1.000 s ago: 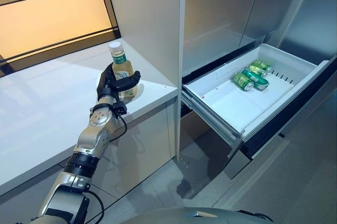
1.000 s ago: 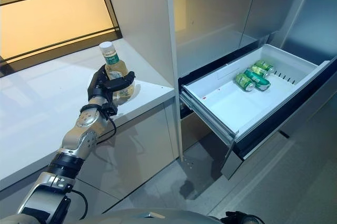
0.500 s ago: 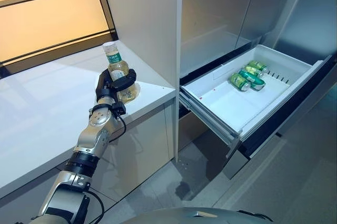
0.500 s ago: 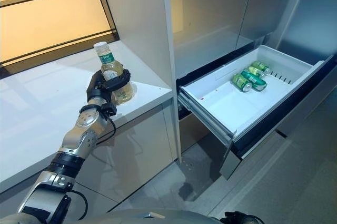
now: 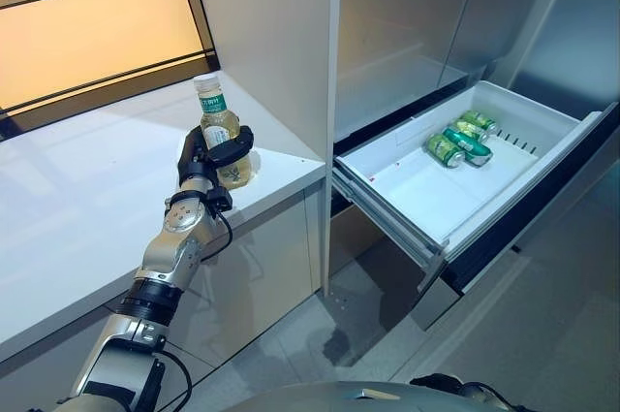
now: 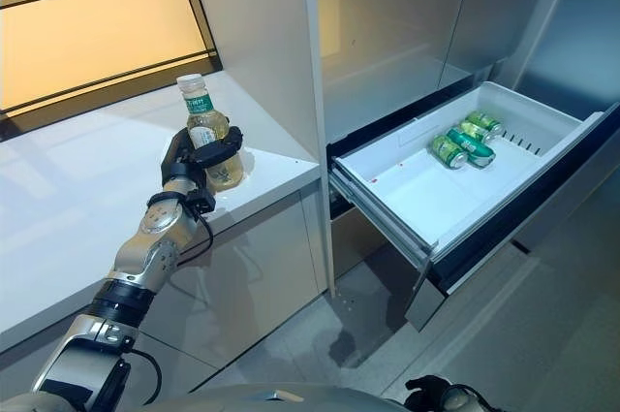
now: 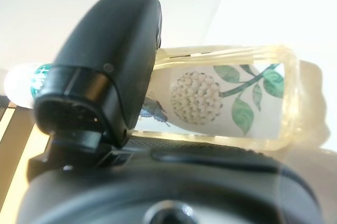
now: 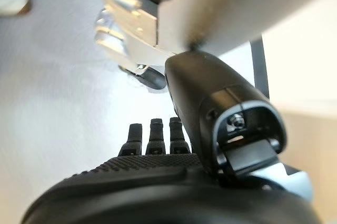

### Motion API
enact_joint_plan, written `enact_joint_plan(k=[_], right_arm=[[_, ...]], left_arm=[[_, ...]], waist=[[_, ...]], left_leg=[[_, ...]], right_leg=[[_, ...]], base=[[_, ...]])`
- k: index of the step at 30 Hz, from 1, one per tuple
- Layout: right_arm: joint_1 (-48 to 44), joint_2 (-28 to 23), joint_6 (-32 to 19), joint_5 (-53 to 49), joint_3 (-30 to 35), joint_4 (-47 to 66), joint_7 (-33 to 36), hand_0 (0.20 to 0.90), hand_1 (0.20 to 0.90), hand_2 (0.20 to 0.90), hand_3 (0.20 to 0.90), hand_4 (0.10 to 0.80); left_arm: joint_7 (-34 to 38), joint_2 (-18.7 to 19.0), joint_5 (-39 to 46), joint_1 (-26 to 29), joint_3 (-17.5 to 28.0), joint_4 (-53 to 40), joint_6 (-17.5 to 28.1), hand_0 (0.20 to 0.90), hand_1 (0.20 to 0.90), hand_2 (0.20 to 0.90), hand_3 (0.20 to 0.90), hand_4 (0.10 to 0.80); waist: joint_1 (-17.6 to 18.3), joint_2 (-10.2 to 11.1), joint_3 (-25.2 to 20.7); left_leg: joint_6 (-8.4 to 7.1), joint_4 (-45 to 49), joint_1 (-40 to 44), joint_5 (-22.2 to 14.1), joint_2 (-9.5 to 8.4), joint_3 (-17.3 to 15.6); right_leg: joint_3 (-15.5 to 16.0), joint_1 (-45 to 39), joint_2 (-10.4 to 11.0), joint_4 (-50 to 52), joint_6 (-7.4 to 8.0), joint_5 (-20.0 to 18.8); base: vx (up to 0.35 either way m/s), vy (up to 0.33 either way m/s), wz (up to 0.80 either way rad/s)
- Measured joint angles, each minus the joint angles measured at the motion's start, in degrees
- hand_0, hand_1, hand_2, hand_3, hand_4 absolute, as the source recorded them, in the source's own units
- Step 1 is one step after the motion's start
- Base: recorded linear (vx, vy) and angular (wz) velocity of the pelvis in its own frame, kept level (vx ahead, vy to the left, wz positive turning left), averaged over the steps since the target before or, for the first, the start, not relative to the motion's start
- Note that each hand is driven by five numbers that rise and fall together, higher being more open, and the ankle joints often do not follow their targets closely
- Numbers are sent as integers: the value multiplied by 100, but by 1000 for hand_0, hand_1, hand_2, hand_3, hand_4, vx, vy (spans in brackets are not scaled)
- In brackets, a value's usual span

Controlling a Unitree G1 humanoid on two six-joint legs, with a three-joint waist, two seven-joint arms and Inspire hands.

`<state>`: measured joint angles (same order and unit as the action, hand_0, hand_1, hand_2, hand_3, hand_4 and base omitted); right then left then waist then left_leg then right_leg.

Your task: Put drinks into fridge and close the fridge

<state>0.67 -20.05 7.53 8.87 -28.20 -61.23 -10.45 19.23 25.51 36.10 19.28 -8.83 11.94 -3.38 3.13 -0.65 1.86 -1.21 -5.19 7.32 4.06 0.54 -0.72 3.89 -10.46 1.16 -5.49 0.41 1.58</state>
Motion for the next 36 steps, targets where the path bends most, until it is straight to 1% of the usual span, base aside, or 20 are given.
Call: enact_joint_plan(k=[2, 6, 8, 10, 13, 16, 19, 21, 22, 23, 24, 25, 26, 28, 31, 36], right_arm=[[-95, -112, 1, 390, -406, 272, -176, 900, 900, 900, 900, 800], [-219, -203, 49, 768, -671, 650, -325, 900, 900, 900, 900, 800], [-364, -212, 127, 865, -707, 1029, -436, 900, 900, 900, 900, 800], [-437, -204, 140, 865, -712, 1308, -524, 900, 900, 900, 900, 800], [-723, 4, 208, 859, -881, 1871, -608, 900, 900, 900, 900, 800], [-883, 144, 242, 851, -882, 2228, -594, 900, 900, 900, 900, 800], [-1017, 86, 286, 794, -882, 2586, -605, 900, 900, 900, 900, 800], [-1127, -26, 284, 511, -874, 2797, -647, 900, 900, 900, 900, 800], [-1085, -77, 86, 271, -823, 2782, -656, 900, 900, 900, 900, 800], [-985, -35, -266, 240, -598, 2720, -641, 900, 900, 900, 900, 800], [-956, -42, -319, 240, -604, 2720, -628, 900, 900, 900, 900, 800], [-853, -123, -348, 216, -782, 2908, -722, 900, 900, 900, 900, 800], [-795, -174, -333, 188, -829, 3060, -763, 900, 900, 900, 900, 800], [-512, -399, -169, -29, -854, 4068, -1038, 900, 900, 900, 900, 800], [-532, -524, -23, -462, -742, 4842, -1484, 900, 900, 900, 900, 800], [-705, -687, -154, -1260, -239, 5257, -2061, 900, 900, 900, 900, 800]], left_arm=[[-48, 0, -2, 0, -21, -49, 0, 300, 300, 300, 200, 100], [-65, 2, -2, -3, -52, -264, -17, 300, 300, 300, 200, 100], [-72, 14, -1, -3, -66, -669, -19, 300, 300, 300, 200, 100], [-102, 28, -1, -3, -89, -852, -18, 300, 300, 300, 200, 100], [-120, 164, 0, -2, -180, -1169, -10, 300, 300, 300, 200, 100], [-237, 244, 3, -2, -278, -1358, 36, 300, 300, 300, 200, 100], [-353, 254, 86, -2, -317, -1467, 135, 300, 300, 300, 200, 100], [-387, 285, 215, -2, -318, -1546, 215, 300, 300, 300, 200, 100], [-473, 308, 248, -2, -318, -1556, 317, 300, 300, 300, 200, 100], [-672, 365, 273, -22, -317, -1567, 490, 300, 300, 300, 200, 100], [-711, 398, 278, -22, -315, -1578, 505, 300, 300, 300, 200, 100], [-772, 601, 367, -21, -314, -1681, 506, 300, 300, 300, 200, 100], [-773, 651, 405, -21, -314, -1732, 506, 300, 300, 300, 200, 100], [-768, 806, 497, -20, -313, -1940, 637, 300, 300, 300, 200, 100], [-796, 826, 501, -20, -313, -2009, 774, 300, 300, 300, 200, 100], [-1066, 823, 627, -24, -312, -2020, 1095, 300, 300, 300, 200, 100]], waist=[[-79, 13, 9], [-212, 52, 42], [-289, 95, 131], [-327, 103, 141], [-330, 75, 173], [-373, 65, 207], [-440, 81, 236], [-449, 90, 301], [-450, 89, 342], [-474, 78, 388], [-481, 75, 393], [-470, 70, 401], [-467, 71, 412], [-453, 80, 486], [-432, 83, 494], [-459, 93, 520]], left_leg=[[-1, 6, -12, 1, -2, 47], [-9, 7, -57, 21, -8, 133], [-11, 8, -96, 54, -17, 213], [-11, 9, -102, 56, -20, 225], [-2, 9, -106, 64, -43, 271], [4, 10, -108, 68, -60, 287], [5, 10, -117, 68, -66, 301], [7, 11, -120, 77, -67, 324], [7, 11, -129, 84, -69, 342], [7, 11, -142, 84, -72, 356], [7, 11, -150, 84, -73, 356], [7, 11, -181, 84, -73, 360], [8, 11, -186, 84, -74, 362], [9, 12, -186, 86, -75, 367], [9, 11, -176, 86, -74, 361], [7, 11, -159, 90, -74, 373]], right_leg=[[44, -8, 1, -1, 0, 1], [135, 1, 1, -2, 0, 2], [198, 6, 1, -2, 0, 2], [214, 6, 3, -2, 0, 2], [265, -10, 17, -1, 3, 4], [280, -14, 31, -1, 10, 8], [295, -12, 34, 10, 13, 11], [310, -15, 32, 24, 15, 11], [316, -12, 32, 24, 15, 12], [325, -11, 34, 24, 18, 15], [326, -12, 34, 24, 19, 15], [331, 5, 33, 25, 20, 16], [336, 7, 33, 25, 21, 17], [339, 4, 36, 26, 23, 18], [335, -3, 34, 26, 23, 18], [338, -19, 29, 25, 23, 18]], base=[[-32, 0, 9], [-24, 0, 11], [-26, 4, 17], [-20, 6, 8], [-16, 9, 6], [-9, 8, 3], [-17, 11, 1], [-22, 32, 5], [6, 38, 7], [-26, 40, 6], [-30, 27, 4], [0, 0, 0], [0, 0, 0], [0, 0, 0], [0, 0, 0], [0, 0, 0]])
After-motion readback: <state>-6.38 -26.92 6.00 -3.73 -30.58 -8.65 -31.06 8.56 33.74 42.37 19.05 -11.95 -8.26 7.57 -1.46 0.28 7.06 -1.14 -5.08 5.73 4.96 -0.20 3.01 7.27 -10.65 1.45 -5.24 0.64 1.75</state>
